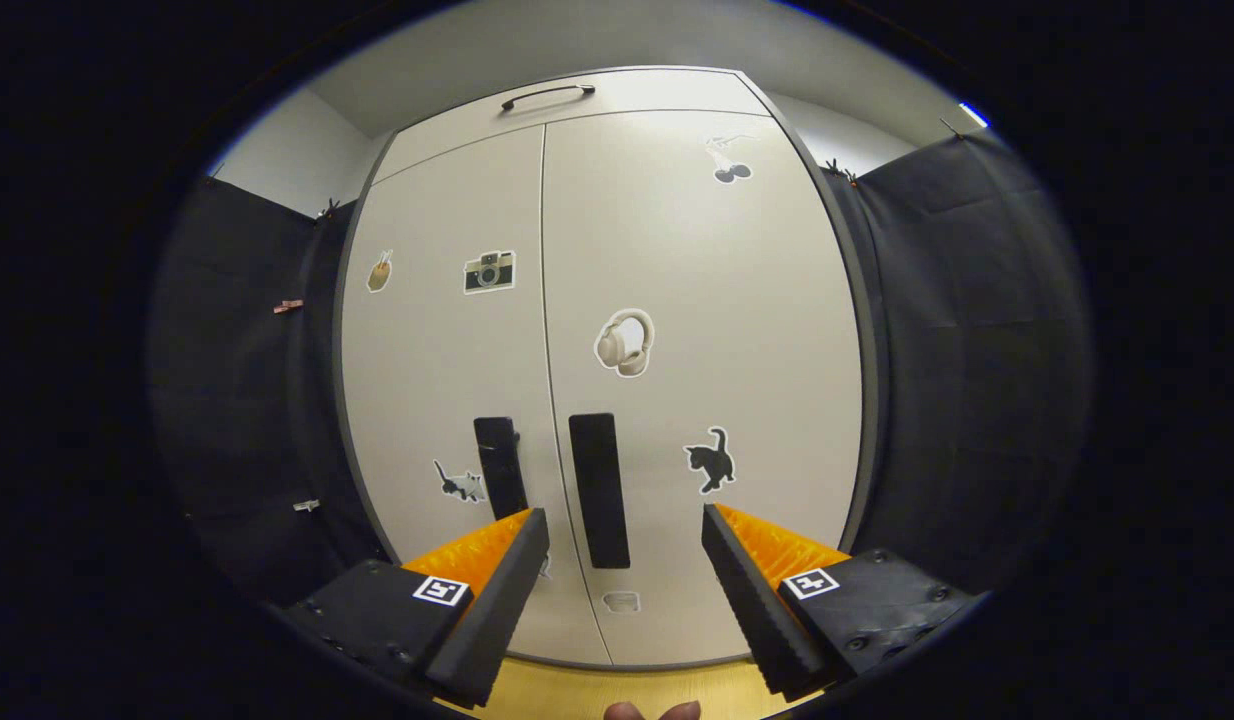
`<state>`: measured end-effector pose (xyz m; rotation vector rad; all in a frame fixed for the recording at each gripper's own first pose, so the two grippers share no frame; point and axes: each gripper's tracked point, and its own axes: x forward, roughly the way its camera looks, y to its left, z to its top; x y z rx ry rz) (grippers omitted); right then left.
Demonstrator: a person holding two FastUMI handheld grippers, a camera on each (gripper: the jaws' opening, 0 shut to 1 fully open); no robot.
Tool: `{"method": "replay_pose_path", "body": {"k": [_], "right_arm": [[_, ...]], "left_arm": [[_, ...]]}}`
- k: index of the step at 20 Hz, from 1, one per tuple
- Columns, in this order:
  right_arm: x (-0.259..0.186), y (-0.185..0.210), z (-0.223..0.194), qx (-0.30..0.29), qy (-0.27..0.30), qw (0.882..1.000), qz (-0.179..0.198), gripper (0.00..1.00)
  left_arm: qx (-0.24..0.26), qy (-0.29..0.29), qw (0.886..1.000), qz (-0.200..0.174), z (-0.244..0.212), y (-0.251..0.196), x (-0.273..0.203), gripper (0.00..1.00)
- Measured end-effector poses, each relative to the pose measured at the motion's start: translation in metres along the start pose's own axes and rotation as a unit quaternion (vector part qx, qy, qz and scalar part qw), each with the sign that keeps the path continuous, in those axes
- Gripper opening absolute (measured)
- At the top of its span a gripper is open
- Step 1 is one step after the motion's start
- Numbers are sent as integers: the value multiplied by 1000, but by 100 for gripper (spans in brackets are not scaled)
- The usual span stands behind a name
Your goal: Open the right door of the double-door shoe cabinet with the right hand, and open the left door with the left hand.
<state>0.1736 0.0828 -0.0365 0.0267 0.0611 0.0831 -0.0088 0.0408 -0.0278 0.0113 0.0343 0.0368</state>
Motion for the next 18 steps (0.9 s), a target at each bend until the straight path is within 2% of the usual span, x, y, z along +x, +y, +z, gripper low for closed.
{"method": "replay_pose_path", "body": {"k": [6,8,11,13,14,16,17,18], "right_arm": [[50,19,-20,-43,19,999,2,98],[60,18,-29,-54,26,998,-9,84],[70,14,-32,-35,29,999,-27,53],[73,14,-31,-13,28,999,-37,41],[71,14,-30,-19,28,999,-40,41],[74,14,-32,-41,21,998,-42,36],[71,14,-31,-48,21,998,-43,31],[72,14,-31,-46,24,998,-44,31]], "left_arm": [[-11,9,1000,3,-9,10,4,94],[-16,9,1000,6,-10,15,4,94],[-22,14,1000,12,-14,22,5,94],[-25,18,999,17,-18,26,5,95],[-26,21,999,19,-21,28,4,95],[-31,24,999,24,-23,31,3,95],[-34,24,999,25,-23,32,2,95],[-37,25,999,28,-24,33,0,95]]}}
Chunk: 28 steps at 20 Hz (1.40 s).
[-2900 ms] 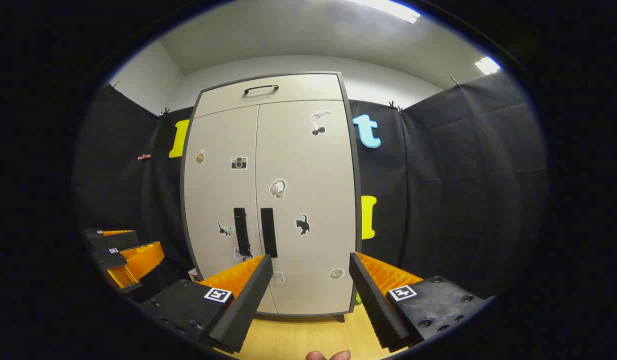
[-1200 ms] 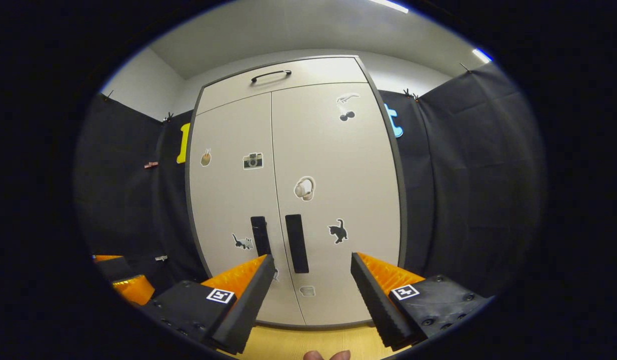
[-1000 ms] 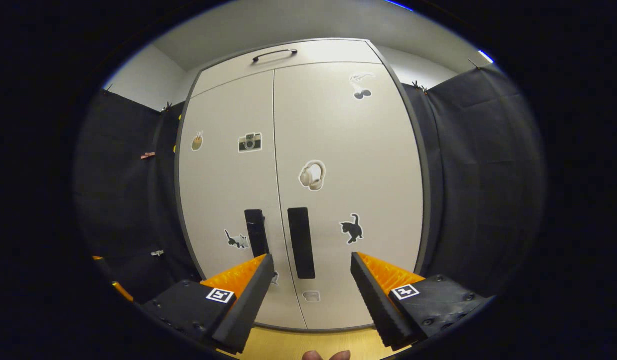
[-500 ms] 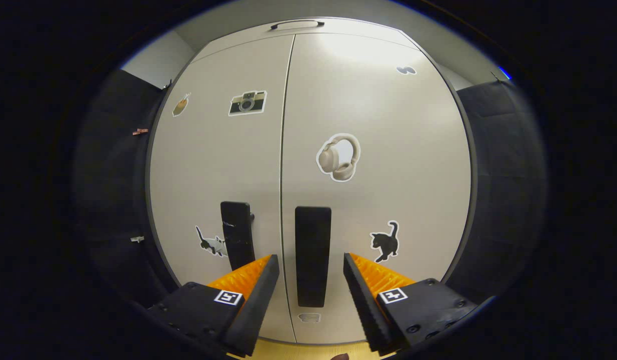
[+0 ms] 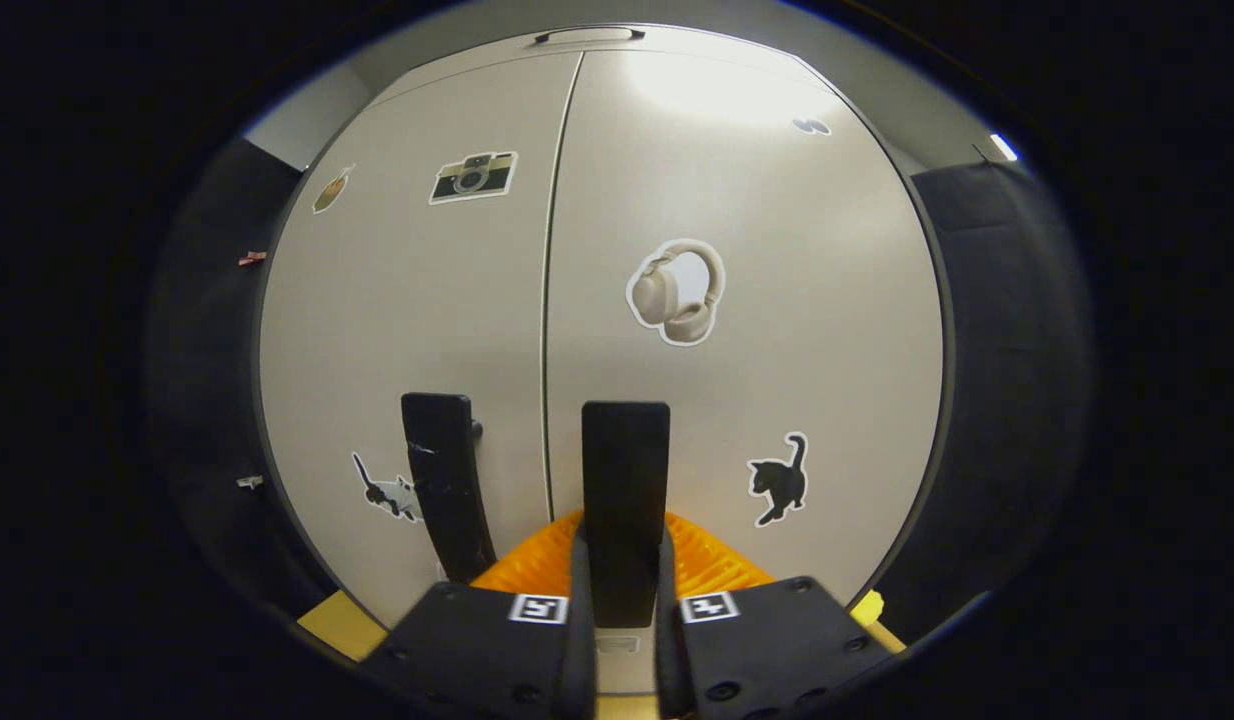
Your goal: Open the right door of the double-door shoe cabinet with the right hand, and open the left door with the left hand.
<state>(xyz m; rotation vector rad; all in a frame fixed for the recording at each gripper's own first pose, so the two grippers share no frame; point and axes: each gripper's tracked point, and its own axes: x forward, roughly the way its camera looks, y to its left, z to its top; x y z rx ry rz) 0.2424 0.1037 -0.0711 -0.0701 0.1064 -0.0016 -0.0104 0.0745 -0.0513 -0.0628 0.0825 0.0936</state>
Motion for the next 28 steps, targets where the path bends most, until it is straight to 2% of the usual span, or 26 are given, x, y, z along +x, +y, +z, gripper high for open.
{"method": "replay_pose_path", "body": {"k": [1,2,3,16,28], "right_arm": [[0,-1,-3,2,6,1000,0,19],[-1,-1,-3,0,9,1000,2,19],[-7,-2,0,0,9,1000,5,13],[-47,-17,5,39,14,996,77,13],[-67,-38,8,61,8,994,94,12]], "left_arm": [[-2,0,1000,1,1,0,-2,95],[-4,0,1000,4,0,1,-2,95],[-5,0,1000,5,1,1,-3,95],[9,-6,1000,5,8,-23,-14,95],[7,-4,1000,8,7,-37,-18,95]]}}
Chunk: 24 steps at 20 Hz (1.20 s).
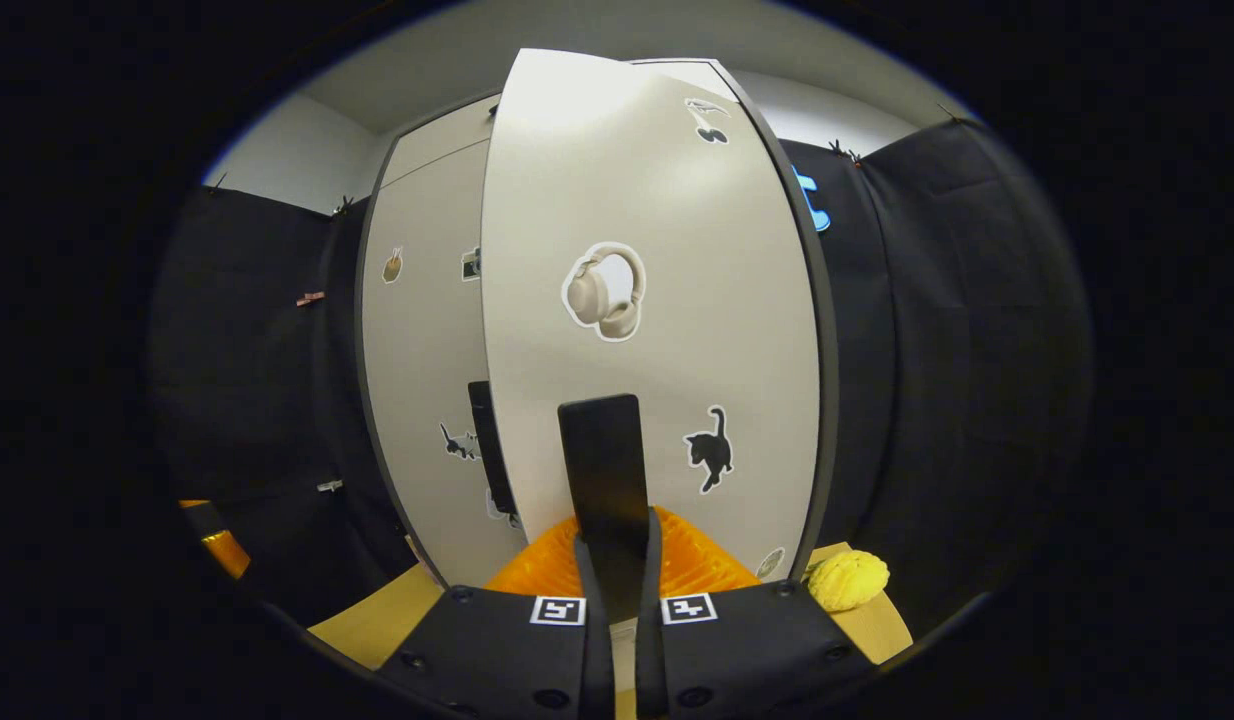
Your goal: Open the right door of the double-door shoe cabinet with the right hand, and open the left door with the left hand.
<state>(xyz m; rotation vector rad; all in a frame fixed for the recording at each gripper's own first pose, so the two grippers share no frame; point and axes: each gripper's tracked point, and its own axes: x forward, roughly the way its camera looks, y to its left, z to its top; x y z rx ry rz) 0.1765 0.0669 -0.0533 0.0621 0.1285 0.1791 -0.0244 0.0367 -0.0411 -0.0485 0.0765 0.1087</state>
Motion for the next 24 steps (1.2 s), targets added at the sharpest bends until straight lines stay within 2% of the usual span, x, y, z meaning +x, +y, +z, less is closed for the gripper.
{"method": "replay_pose_path", "body": {"k": [9,13,16,20,21,22,23,24], "right_arm": [[-22,-26,2,4,-5,1000,-6,12],[-33,-46,5,-16,-5,1000,-15,12],[-42,-73,8,-27,-4,999,-45,11],[-48,-128,22,-41,-22,992,-115,13],[-51,-127,17,-10,-4,995,-95,8],[-54,-120,16,22,0,996,-84,11],[-53,-116,14,32,3,996,-80,24],[-53,-114,13,27,-1,996,-81,31]], "left_arm": [[0,3,1000,-16,-1,-32,12,95],[-1,2,1000,-26,-1,-54,22,95],[-3,-2,999,-36,1,-74,30,95],[-2,2,999,-53,1,-105,40,95],[-1,2,998,-57,2,-112,42,95],[1,1,998,-62,3,-119,44,95],[5,0,998,-64,4,-124,46,95],[8,0,998,-66,5,-129,47,95]]}}
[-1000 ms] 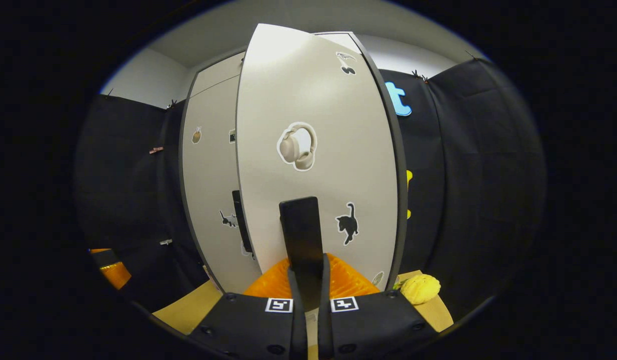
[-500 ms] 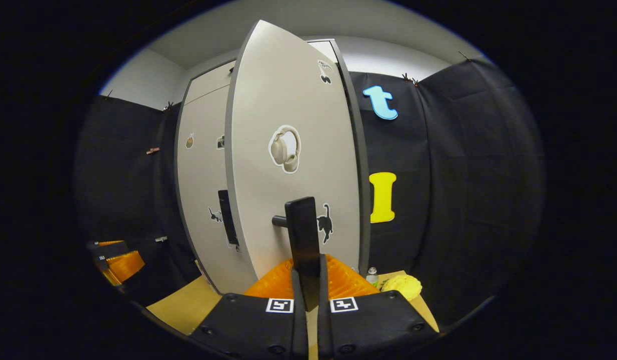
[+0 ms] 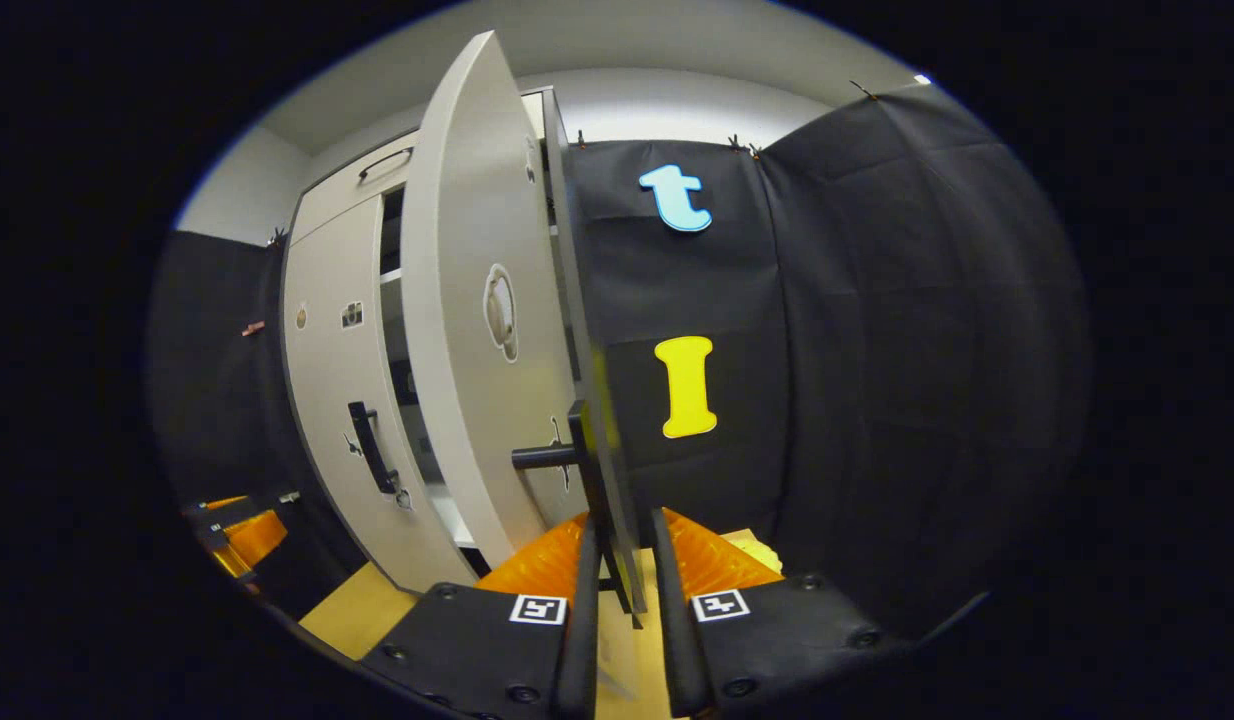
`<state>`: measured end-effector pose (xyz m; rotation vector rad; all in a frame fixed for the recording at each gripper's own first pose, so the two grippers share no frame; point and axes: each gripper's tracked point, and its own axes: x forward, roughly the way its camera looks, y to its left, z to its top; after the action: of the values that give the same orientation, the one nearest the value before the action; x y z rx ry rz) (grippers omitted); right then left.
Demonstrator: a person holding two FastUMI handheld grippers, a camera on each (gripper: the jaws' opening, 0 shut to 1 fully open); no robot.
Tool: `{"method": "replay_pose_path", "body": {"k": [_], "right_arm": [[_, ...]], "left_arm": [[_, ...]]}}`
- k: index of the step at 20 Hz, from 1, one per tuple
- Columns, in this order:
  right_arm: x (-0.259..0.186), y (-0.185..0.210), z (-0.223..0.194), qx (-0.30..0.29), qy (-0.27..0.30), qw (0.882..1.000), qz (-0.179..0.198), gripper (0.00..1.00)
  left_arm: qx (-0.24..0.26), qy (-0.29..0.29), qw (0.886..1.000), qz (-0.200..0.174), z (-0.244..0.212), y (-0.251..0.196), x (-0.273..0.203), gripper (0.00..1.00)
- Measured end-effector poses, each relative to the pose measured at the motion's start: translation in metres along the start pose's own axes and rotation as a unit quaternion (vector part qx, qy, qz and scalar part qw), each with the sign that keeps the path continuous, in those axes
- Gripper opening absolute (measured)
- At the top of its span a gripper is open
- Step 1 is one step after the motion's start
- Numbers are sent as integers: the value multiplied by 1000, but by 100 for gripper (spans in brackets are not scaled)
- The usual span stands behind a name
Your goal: Open the right door of the double-door shoe cabinet with the right hand, and open the left door with the left hand.
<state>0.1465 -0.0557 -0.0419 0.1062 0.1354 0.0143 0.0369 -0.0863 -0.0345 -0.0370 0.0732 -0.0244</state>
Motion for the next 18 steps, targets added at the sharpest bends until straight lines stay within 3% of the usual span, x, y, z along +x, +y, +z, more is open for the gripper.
{"method": "replay_pose_path", "body": {"k": [1,6,10,12,14,16,18], "right_arm": [[2,-4,4,-8,-7,1000,-3,35],[-3,-7,19,-40,-30,999,-4,33],[-10,-5,21,-31,-26,999,-1,34],[-15,-4,20,-27,-25,999,-1,39],[-23,-7,19,-33,-25,999,-2,48],[-31,-12,21,-43,-31,999,-10,65],[-40,-15,28,-50,-50,997,-15,84]], "left_arm": [[2,0,1000,-2,1,-3,2,95],[9,3,1000,-2,1,-5,9,95],[10,5,1000,1,2,-4,20,92],[16,1,1000,3,6,-3,27,95],[21,-1,1000,4,9,-3,38,95],[23,-5,1000,5,13,-2,51,92],[28,-12,999,8,20,-1,67,96]]}}
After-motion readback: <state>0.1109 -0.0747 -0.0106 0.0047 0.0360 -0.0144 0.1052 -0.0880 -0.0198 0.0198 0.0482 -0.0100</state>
